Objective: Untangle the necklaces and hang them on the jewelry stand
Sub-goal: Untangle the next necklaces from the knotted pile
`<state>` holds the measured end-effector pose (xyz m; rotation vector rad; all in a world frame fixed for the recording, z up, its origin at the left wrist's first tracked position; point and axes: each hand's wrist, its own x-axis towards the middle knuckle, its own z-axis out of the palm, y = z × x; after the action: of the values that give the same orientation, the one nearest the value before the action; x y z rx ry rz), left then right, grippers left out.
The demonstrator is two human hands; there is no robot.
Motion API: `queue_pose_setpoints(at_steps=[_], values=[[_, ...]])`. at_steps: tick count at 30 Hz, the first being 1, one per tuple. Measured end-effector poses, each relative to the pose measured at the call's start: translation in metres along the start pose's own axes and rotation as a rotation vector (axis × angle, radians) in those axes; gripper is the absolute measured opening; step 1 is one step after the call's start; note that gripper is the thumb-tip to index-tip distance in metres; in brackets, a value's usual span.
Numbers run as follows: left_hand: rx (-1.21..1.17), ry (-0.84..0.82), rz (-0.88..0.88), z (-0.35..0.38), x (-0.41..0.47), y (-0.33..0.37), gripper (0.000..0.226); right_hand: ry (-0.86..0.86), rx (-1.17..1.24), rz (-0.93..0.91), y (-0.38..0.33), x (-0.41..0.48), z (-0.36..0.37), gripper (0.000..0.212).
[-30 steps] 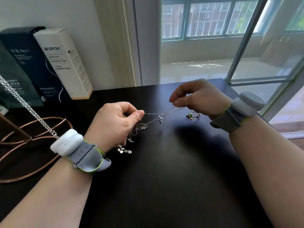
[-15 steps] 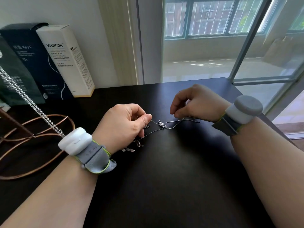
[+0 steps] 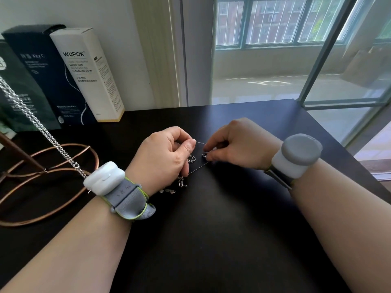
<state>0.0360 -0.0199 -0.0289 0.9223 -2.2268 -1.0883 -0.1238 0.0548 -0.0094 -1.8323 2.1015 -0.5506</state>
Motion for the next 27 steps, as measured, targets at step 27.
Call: queue_pose_setpoints(at_steps=[27], values=[[0.232,0.159,-0.016,-0.005,0.004,-0.010,0.017,-0.207,0.293,0.006,0.018,-0.009,-0.019,0.006]])
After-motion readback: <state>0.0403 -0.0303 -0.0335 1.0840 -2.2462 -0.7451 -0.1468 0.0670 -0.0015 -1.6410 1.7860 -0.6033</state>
